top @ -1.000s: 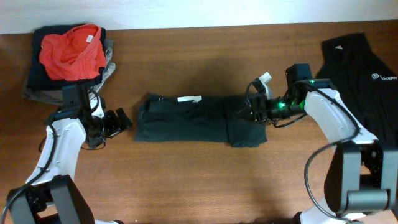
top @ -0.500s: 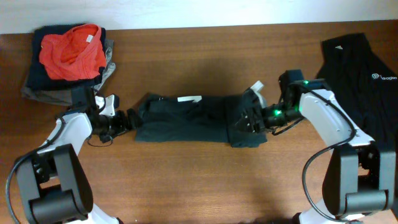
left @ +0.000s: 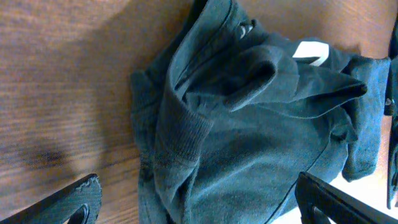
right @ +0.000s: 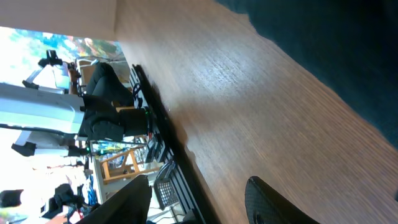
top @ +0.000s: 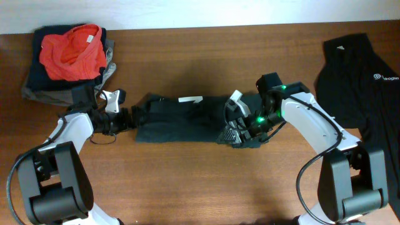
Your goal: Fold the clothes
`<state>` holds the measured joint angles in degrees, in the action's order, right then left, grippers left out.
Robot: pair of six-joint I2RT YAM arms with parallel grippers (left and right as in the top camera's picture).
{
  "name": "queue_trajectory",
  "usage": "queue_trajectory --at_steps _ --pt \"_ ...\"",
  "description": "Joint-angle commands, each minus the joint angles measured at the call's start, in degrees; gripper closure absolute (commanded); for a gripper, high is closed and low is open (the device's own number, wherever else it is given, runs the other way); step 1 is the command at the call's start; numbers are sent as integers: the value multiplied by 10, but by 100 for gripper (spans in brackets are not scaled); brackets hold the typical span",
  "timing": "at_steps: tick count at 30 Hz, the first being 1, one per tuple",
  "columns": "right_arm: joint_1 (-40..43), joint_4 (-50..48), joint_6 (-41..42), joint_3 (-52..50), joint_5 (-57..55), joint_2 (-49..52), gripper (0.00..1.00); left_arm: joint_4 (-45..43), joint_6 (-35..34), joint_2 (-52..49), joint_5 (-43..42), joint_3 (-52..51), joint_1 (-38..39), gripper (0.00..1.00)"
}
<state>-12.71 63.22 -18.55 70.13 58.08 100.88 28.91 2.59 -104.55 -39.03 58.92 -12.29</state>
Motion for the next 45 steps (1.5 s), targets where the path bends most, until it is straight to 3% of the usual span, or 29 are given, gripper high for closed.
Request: queue_trajectory --at_steps 1,12,25,28,32,37,41,45 --pt "-12 0 -11 2 -3 -5 47 -9 14 -15 -19 -4 3 1" --pt "-19 1 -9 2 -3 -4 46 -20 14 -82 -24 -4 18 1" --pt "-19 0 -9 2 -3 -4 47 -29 7 -130 -37 -4 95 4" --pt "-19 0 -9 2 -3 -4 46 -29 0 -130 -37 -4 116 18" --pt "-19 0 -9 2 -3 -4 47 -29 0 -130 -37 -4 137 23" --pt "-19 0 -9 2 -3 -4 47 -32 0 -130 -36 -4 147 59" --pt "-19 1 -9 2 -3 -4 47 -30 -10 -130 -19 -4 140 95" --pt "-19 1 -9 2 -3 -4 47 -23 -22 -130 10 -3 117 99"
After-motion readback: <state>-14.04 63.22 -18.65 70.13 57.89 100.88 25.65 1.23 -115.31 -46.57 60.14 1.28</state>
